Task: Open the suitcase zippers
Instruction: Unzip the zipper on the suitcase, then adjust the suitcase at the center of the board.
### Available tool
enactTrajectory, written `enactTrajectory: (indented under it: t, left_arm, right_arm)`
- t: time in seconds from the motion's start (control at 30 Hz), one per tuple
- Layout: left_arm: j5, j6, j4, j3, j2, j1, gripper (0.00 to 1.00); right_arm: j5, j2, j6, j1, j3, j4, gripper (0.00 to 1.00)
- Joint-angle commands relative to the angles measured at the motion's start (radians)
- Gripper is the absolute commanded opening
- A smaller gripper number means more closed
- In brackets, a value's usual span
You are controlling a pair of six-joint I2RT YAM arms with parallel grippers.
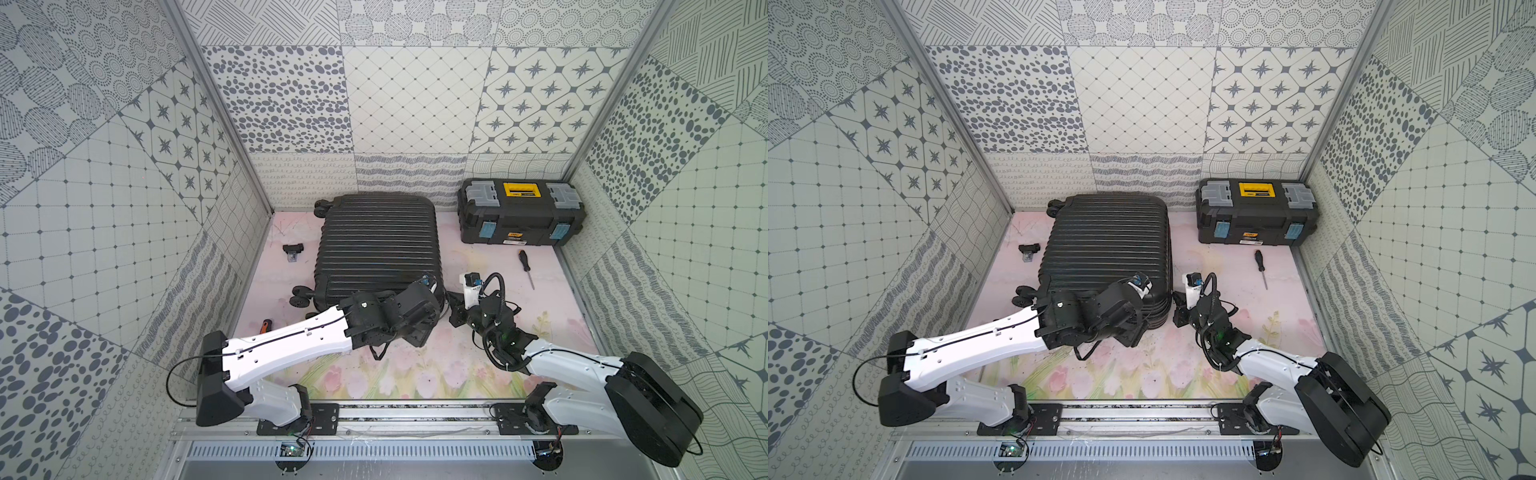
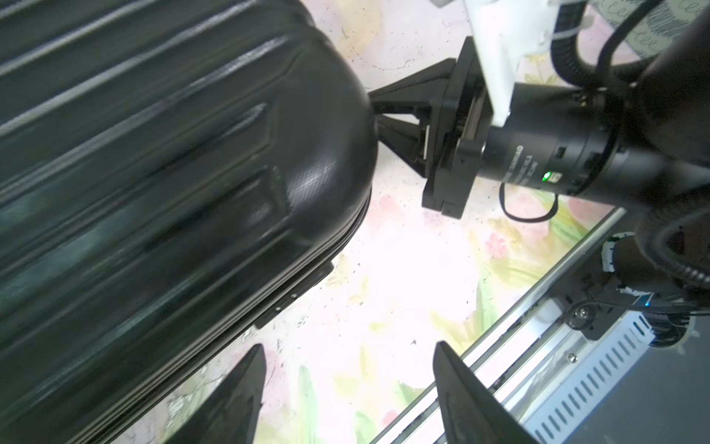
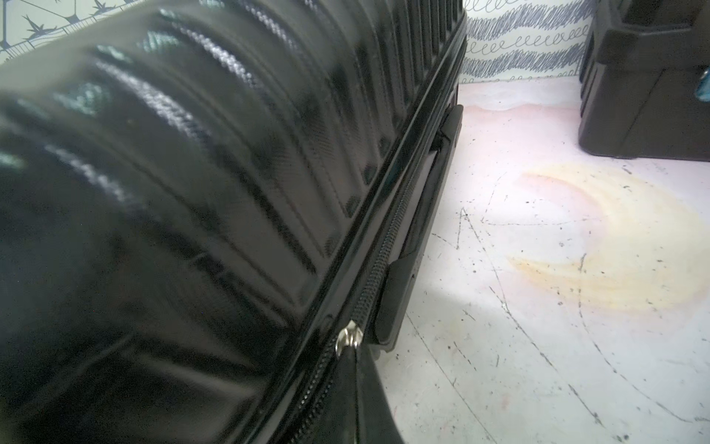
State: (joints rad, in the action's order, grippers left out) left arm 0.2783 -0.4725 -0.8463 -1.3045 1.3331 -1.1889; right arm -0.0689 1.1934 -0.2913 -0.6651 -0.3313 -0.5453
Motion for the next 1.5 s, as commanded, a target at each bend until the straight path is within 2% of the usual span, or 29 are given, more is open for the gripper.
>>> enactTrajectory:
  t: [0.0,0.17,0.3,0.37,0.5,0.57,0.77,0.83,0.97,1.17,1.3,1.47]
  left_arm:
    - [0.09,-0.063,-0.26,-0.02,-0.093,0.112,0.73]
    - [0.069,-0.01,-0.17,0.017,-0.189,0.507,0.75]
    - [0.17,0.019,-0.068,-0.023,-0.104,0.754,0.78]
    - [0.139,-0.005,-0.028,-0.074,-0.03,0.88,0.78]
    - [0.16,-0.053,0.01,-0.214,0.137,1.014,0.78]
    - [0.109,-0.038,0.071,-0.272,0.217,1.056,0.77]
    - [-0.008,0.094,-0.05,-0.626,0.574,1.081,0.76]
    - [-0.073,0.115,-0.039,-0.642,0.612,1.081,0.74]
    - [-0.33,0.174,0.027,-0.6,0.621,1.047,0.71]
    - [-0.565,0.222,0.042,-0.607,0.64,0.953,0.69]
    - [-0.606,0.235,0.047,-0.596,0.631,0.892,0.66]
    - [-0.346,0.195,-0.035,-0.625,0.537,0.776,0.68]
  right_arm:
    - [0.076,0.003,0.034,-0.002,0.011,-0.095,0.0]
    - [0.093,-0.018,0.071,-0.035,0.047,-0.098,0.0]
    - [0.082,-0.028,0.089,-0.072,0.06,-0.09,0.0]
    - [0.075,-0.037,0.105,-0.097,0.056,-0.072,0.0]
    - [0.064,-0.048,0.139,-0.142,0.038,-0.036,0.0]
    - [0.059,-0.044,0.145,-0.163,0.032,-0.035,0.0]
    - [0.036,-0.005,0.191,-0.28,-0.003,-0.027,0.0]
    - [0.024,0.014,0.199,-0.328,-0.019,-0.03,0.0]
    - [-0.003,0.057,0.206,-0.405,-0.051,-0.04,0.0]
    - [-0.03,0.072,0.185,-0.449,-0.057,-0.059,0.0]
    - [-0.042,0.055,0.169,-0.451,-0.048,-0.05,0.0]
    - [-0.102,0.05,0.149,-0.451,-0.051,-0.031,0.0]
